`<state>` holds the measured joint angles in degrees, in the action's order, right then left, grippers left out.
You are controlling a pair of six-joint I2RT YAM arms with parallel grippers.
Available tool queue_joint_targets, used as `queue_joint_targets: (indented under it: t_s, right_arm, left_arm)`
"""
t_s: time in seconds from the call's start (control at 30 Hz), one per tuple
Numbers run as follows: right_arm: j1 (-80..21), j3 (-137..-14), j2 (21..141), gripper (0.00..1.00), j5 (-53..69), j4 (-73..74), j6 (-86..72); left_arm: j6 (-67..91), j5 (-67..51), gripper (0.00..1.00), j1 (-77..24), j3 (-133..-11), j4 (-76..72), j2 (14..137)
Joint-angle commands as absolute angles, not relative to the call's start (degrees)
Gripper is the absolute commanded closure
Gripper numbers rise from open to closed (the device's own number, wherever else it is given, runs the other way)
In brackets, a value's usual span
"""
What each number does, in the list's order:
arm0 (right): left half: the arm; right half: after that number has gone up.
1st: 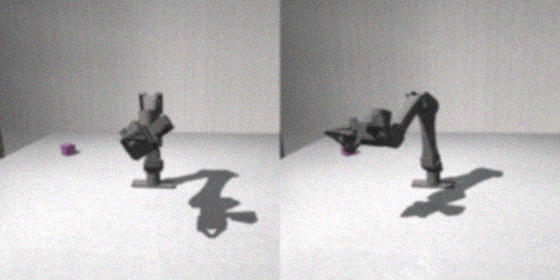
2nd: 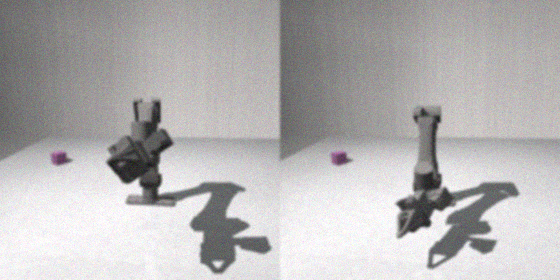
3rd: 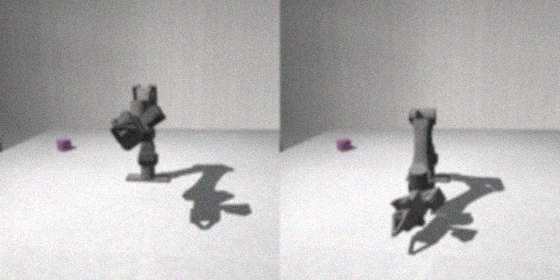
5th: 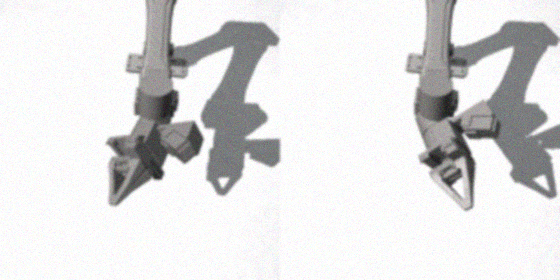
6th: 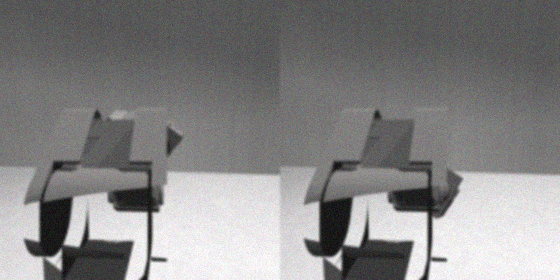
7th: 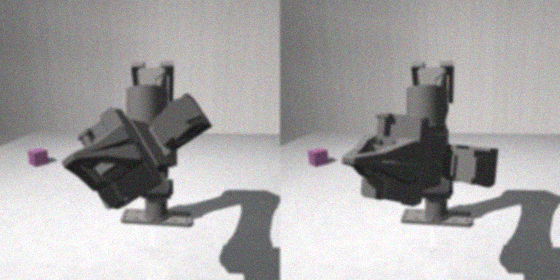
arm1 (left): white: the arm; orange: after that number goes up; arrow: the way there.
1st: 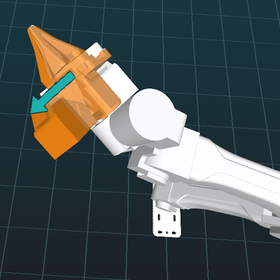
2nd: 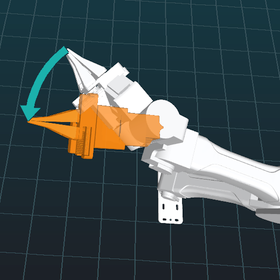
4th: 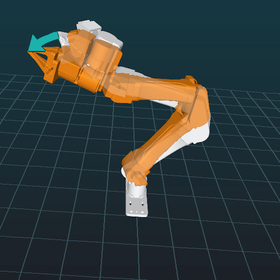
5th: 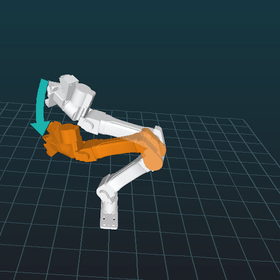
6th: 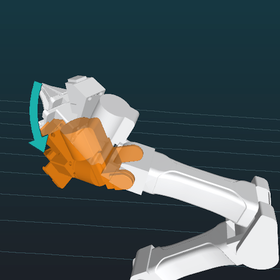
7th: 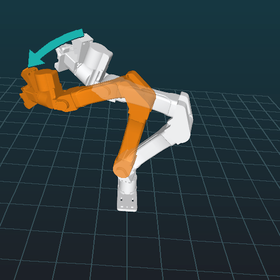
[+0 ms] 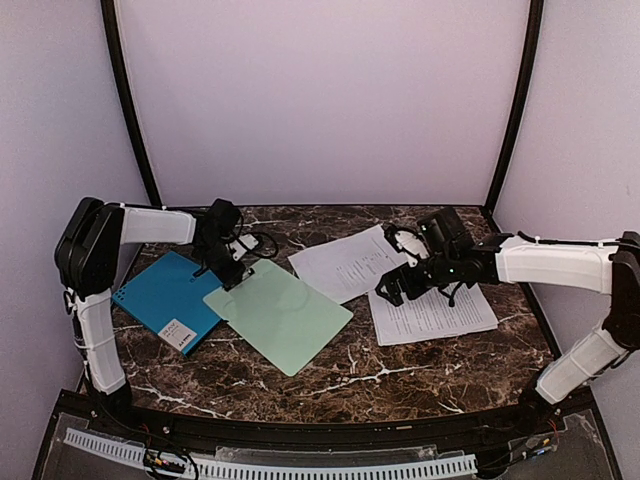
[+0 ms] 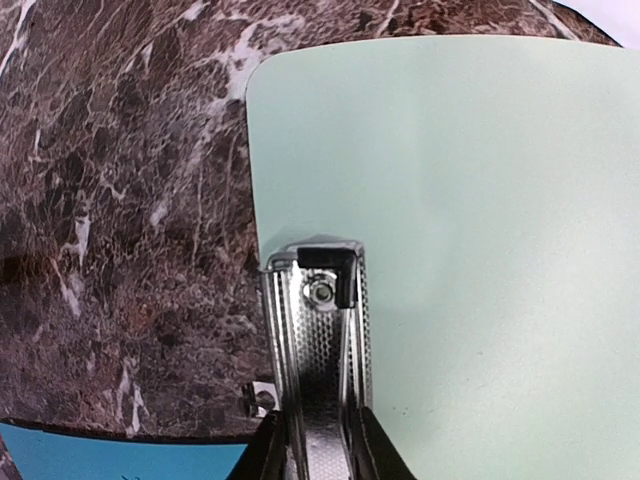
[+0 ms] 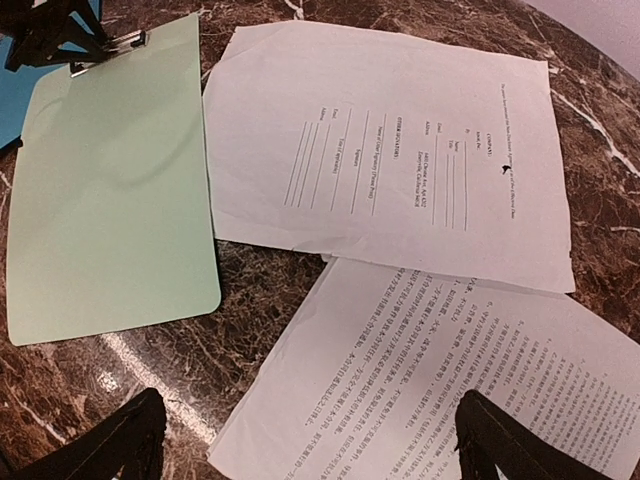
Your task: Put the files into the folder
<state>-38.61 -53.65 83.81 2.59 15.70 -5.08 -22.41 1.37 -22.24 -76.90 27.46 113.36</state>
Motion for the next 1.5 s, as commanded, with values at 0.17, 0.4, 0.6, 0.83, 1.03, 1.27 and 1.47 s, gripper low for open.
queue_joint_targets:
  t_s: [0.17,0.4,0.6,0.83,1.03,1.27,1.47]
  right_arm:
    - [-39.63,-53.86,84.10,0.01,-2.27,16.20,-8.12]
    - [-39.64,-56.55,86.82,0.01,-1.52,16.13,-8.64]
    - [-39.77,-56.52,88.38,0.01,1.70,14.85,-9.55]
    - [-39.35,-57.00,89.36,0.01,-4.74,13.39,-11.94]
    - [-31.73,-61.94,95.00,0.01,-2.78,12.63,-15.55]
    - [-19.94,-69.80,104.63,0.06,5.44,11.29,-17.66]
    - [-14.78,-73.56,111.81,0.14,13.62,10.97,-18.74]
  left_arm:
    - [-31.82,2.42,0.82,-27.96,-67.35,30.17,108.63]
    - [-35.15,-2.69,0.81,-29.49,-66.73,28.27,107.33]
    - [-35.00,-0.83,0.76,-29.53,-67.67,27.19,107.55]
    - [-34.44,-1.33,0.68,-29.53,-67.21,22.62,103.84]
    - [-30.95,-1.79,0.59,-29.53,-63.81,14.40,99.48]
    - [-27.49,-1.39,0.33,-29.66,-61.88,8.17,97.81]
    - [-26.97,-0.71,0.30,-30.41,-61.78,7.44,98.02]
